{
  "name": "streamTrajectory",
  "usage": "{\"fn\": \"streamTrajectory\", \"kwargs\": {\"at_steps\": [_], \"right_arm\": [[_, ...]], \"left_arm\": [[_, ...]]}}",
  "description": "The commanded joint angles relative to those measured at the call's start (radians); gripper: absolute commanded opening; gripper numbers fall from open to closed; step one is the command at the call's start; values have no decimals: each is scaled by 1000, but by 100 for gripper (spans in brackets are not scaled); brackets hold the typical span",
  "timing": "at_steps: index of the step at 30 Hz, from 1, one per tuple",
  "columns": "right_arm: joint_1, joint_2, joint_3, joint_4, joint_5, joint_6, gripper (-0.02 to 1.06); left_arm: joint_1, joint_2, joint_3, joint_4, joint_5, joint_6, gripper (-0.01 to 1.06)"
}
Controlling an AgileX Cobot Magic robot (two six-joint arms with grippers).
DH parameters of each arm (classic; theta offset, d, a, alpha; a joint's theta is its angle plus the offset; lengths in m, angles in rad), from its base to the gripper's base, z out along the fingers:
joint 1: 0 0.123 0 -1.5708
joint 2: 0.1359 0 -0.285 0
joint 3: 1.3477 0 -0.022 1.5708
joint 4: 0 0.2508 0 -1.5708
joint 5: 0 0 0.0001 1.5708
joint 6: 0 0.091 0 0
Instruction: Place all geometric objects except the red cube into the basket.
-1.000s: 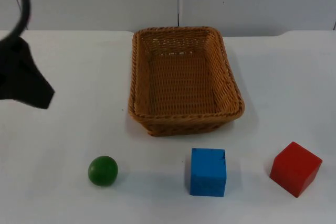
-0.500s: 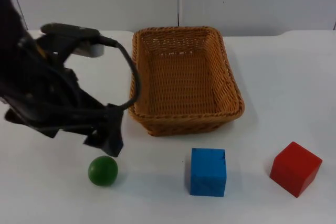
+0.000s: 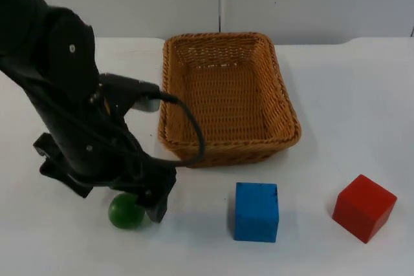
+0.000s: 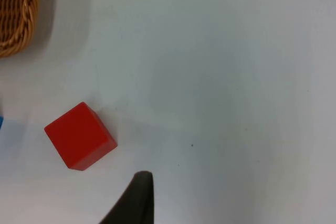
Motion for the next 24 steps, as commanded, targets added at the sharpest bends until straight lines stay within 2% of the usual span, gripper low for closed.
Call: {"fn": "streamTrajectory", "kwargs": {"at_steps": [1, 10, 14, 16, 17, 18, 19, 22, 23, 24], "right_arm": [[-6, -2, -5, -3, -13, -11, 105], [-6, -2, -5, -6, -13, -11, 105], [-6, -2, -5, -6, -13, -11, 105], [-6, -2, -5, -6, -13, -11, 105], [-6, -2, -5, -6, -13, -11, 105], [-6, -2, -5, -6, -13, -11, 105], [-6, -2, -5, -6, -13, -11, 105], [-6, -2, -5, -6, -13, -11, 105], [-6, -2, -5, -6, -13, -11, 105], [-6, -2, -5, -6, -13, -11, 105]], "left_arm": [[-5, 12, -4, 20, -7, -18, 102], [-5, 39, -4, 22, -25, -18, 98], [-5, 43, -4, 14, -29, -18, 90], [-5, 51, -4, 14, -29, -18, 76], [-5, 51, -4, 14, -32, -18, 64], [-5, 51, -4, 14, -32, -18, 64], [-5, 51, -4, 10, -35, -18, 56], [-5, 51, -4, 3, -31, -18, 16], [-5, 51, -4, 3, -31, -18, 16], [-5, 48, -4, 3, -25, -18, 1]]}}
